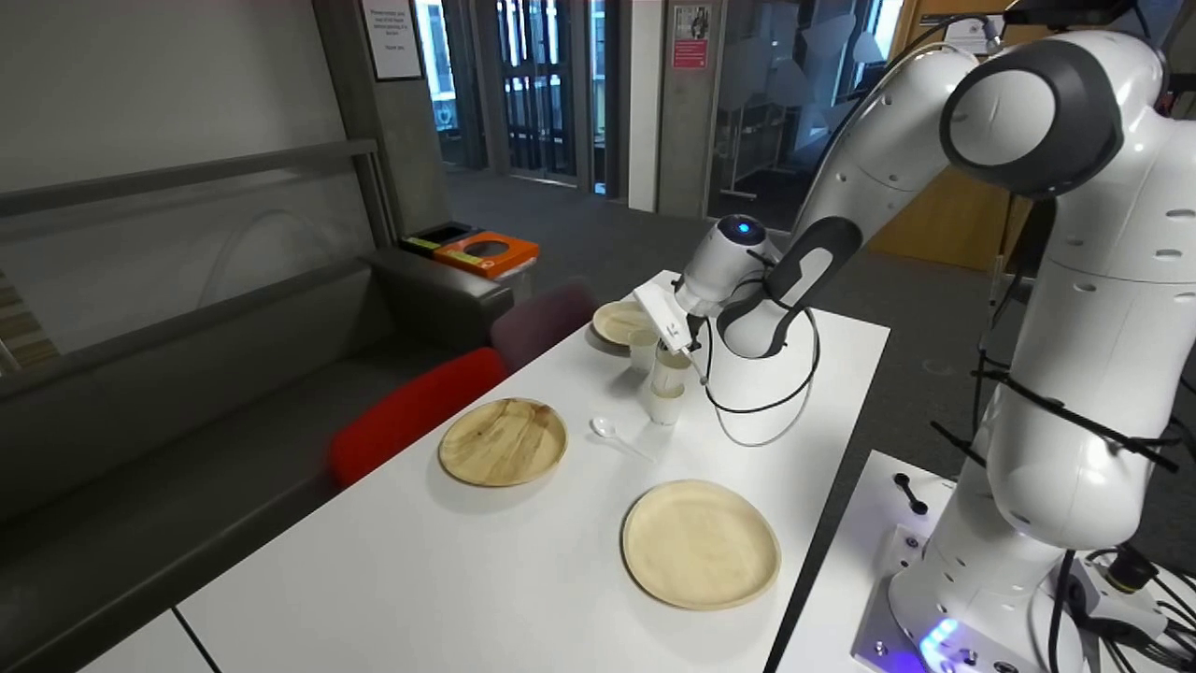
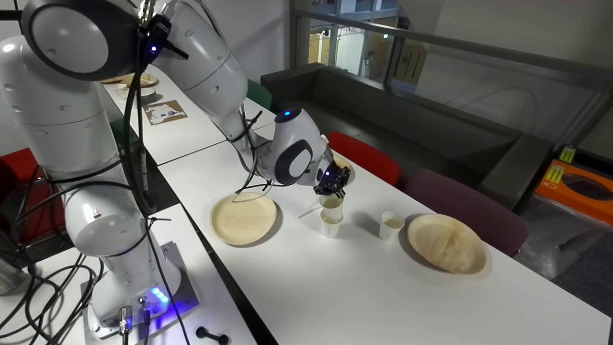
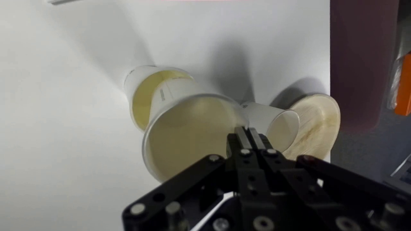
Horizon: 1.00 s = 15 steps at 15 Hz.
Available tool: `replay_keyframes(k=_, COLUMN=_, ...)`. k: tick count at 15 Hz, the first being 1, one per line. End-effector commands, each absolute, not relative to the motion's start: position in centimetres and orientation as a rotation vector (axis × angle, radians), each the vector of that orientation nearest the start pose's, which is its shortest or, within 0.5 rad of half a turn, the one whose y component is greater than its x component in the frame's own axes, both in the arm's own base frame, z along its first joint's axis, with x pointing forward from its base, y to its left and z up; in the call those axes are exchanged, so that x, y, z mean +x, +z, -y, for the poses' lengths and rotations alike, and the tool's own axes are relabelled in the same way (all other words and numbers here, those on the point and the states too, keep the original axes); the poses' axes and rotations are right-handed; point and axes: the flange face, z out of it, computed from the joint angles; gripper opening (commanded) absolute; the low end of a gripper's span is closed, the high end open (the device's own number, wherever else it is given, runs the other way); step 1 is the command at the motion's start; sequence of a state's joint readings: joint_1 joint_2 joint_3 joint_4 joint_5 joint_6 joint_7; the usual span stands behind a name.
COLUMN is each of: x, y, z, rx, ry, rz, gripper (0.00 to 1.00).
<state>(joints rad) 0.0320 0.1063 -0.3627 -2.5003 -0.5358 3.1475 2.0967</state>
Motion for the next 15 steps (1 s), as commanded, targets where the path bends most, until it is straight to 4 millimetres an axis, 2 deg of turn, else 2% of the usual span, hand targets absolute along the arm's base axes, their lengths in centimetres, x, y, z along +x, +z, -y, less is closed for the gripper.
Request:
replay_keyframes(k=1, x=46.9, y=33.3, z=10.6, rx=-1.665, ry=-0.662, rz=-2.173, gripper=0.01)
replay_keyframes(k=4, x=46.1, y=34.9, z=8.3, rx=-1.728, ry=-0.653, rz=-2.098, gripper=0.01)
replay_keyframes(k=6, x=45.2, y=34.6, z=4.9, rx=-1.841, ry=-0.58, rz=-2.041, gripper=0.01)
replay_keyframes(k=8, x=45.2, y=34.8, z=2.4, rx=-1.929, ry=-0.46, rz=-1.994, gripper=0.01)
replay_keyframes(k=11, x=45.7, y=35.8, z=-0.3, rx=-2.06, ry=-0.341, rz=-1.934, gripper=0.01)
replay_keyframes(k=15, x=47.3, y=36.0, z=-3.6, rx=-2.196, ry=-0.258, rz=-1.87, gripper=0.01)
